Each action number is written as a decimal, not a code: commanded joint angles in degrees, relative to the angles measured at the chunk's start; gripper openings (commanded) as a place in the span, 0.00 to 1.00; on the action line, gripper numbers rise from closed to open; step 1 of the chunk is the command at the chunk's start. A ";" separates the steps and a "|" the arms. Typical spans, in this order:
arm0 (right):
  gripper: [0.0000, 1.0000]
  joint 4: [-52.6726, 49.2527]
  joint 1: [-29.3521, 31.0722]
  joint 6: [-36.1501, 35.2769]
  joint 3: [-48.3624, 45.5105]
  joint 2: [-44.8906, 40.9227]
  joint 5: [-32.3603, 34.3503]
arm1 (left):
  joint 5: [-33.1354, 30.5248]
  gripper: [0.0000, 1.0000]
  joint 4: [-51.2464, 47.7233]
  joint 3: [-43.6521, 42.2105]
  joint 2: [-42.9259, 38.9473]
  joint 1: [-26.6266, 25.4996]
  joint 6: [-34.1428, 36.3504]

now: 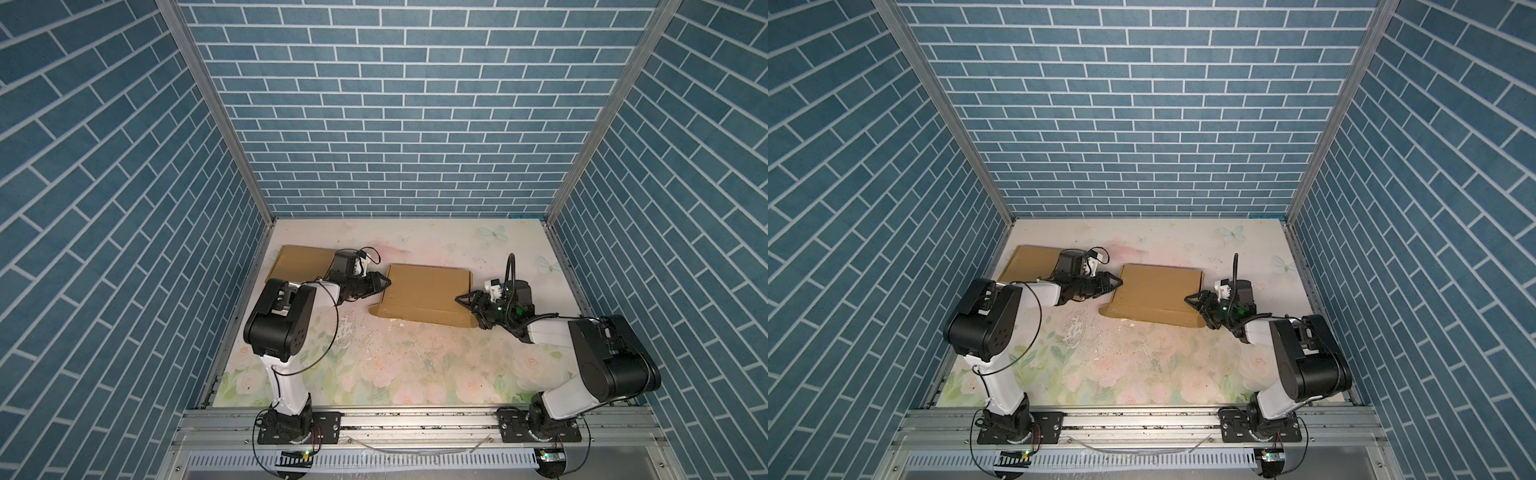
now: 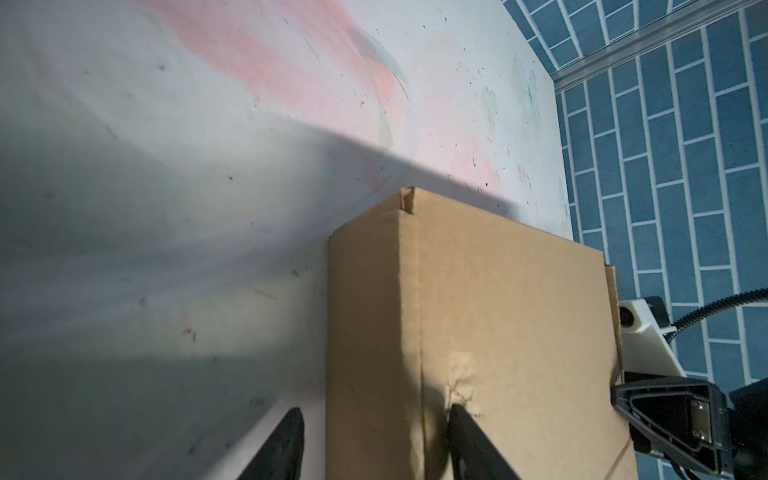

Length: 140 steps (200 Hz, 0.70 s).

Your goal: Fold the paper box

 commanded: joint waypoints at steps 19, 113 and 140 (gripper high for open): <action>0.64 2.28 -0.77 10.71 -0.18 -2.02 -0.54 | -6.06 0.63 -5.74 -2.26 -13.15 -2.80 4.37; 0.57 -20.11 -2.27 11.59 5.12 -8.54 -9.72 | -32.39 0.76 -19.73 -4.54 -31.06 -30.69 55.60; 0.56 -23.39 -2.31 11.70 5.88 -9.06 -11.42 | -32.85 0.78 -25.77 -0.83 -27.84 -34.97 62.98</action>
